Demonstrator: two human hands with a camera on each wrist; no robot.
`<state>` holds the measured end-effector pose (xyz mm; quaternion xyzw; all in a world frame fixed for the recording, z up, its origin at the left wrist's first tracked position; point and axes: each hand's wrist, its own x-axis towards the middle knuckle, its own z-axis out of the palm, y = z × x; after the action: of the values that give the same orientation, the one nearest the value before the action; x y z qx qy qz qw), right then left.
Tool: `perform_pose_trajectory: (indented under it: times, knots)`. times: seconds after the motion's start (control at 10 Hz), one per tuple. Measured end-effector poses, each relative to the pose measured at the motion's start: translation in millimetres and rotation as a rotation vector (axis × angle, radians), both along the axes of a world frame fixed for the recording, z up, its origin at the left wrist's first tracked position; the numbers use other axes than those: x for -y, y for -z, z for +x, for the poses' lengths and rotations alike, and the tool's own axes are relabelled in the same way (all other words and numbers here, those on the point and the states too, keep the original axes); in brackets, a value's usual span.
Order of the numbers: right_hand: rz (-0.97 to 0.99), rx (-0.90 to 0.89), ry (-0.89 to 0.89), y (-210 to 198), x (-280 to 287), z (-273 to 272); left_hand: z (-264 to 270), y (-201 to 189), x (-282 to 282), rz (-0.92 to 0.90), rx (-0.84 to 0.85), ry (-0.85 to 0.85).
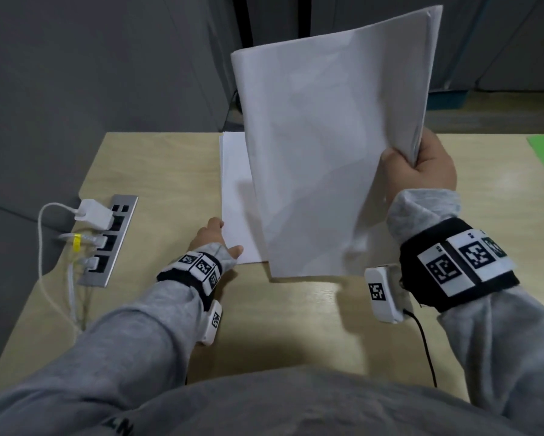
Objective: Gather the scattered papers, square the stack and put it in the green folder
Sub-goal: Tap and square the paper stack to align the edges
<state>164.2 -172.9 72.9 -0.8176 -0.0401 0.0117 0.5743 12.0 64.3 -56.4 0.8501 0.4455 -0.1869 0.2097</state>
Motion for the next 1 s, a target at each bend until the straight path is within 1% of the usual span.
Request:
perform_pose_trajectory:
  times: [0.1, 0.2, 0.3, 0.4, 0.5, 0.6, 0.7, 0.8, 0.9, 1.0]
  knots:
    - [-0.018, -0.089, -0.045, 0.2, -1.1, -7.9, -24.7, -4.0, 11.4, -0.031, -0.029, 0.022]
    - [-0.022, -0.21, -0.08, 8.5, -3.4, -15.4, -45.2, -11.4, 23.8, -0.072, -0.124, 0.069]
    - [-0.13, -0.306, -0.122, 25.4, -6.0, -22.7, -61.3, -14.6, 31.5, -0.124, -0.2, 0.124]
    - [-0.156, -0.407, -0.15, 46.1, -9.1, -29.1, -80.5, -14.5, 41.3, -0.182, -0.235, 0.168]
    - [-0.209, -0.5, -0.245, 61.7, -17.0, -30.3, -93.9, -15.3, 44.9, -0.118, -0.168, 0.187]
    - [-0.242, -0.579, -0.324, 68.8, -27.6, -35.2, -88.9, -26.0, 40.9, -0.075, -0.156, 0.193]
    - [-0.233, -0.619, -0.241, 75.6, -32.9, -40.1, -73.1, -31.2, 32.6, -0.046, -0.07, 0.08]
    - [-0.371, -0.634, -0.267, 86.8, -42.7, -39.8, -47.4, -26.9, 24.6, -0.123, -0.013, -0.021]
    - [-0.162, -0.708, -0.068, 112.5, -50.2, -27.0, -28.3, -25.9, 20.5, -0.141, -0.023, -0.064]
    - [-0.268, -0.653, 0.011, 126.2, -46.0, -21.0, -11.1, -18.8, 18.5, -0.116, -0.033, -0.131]
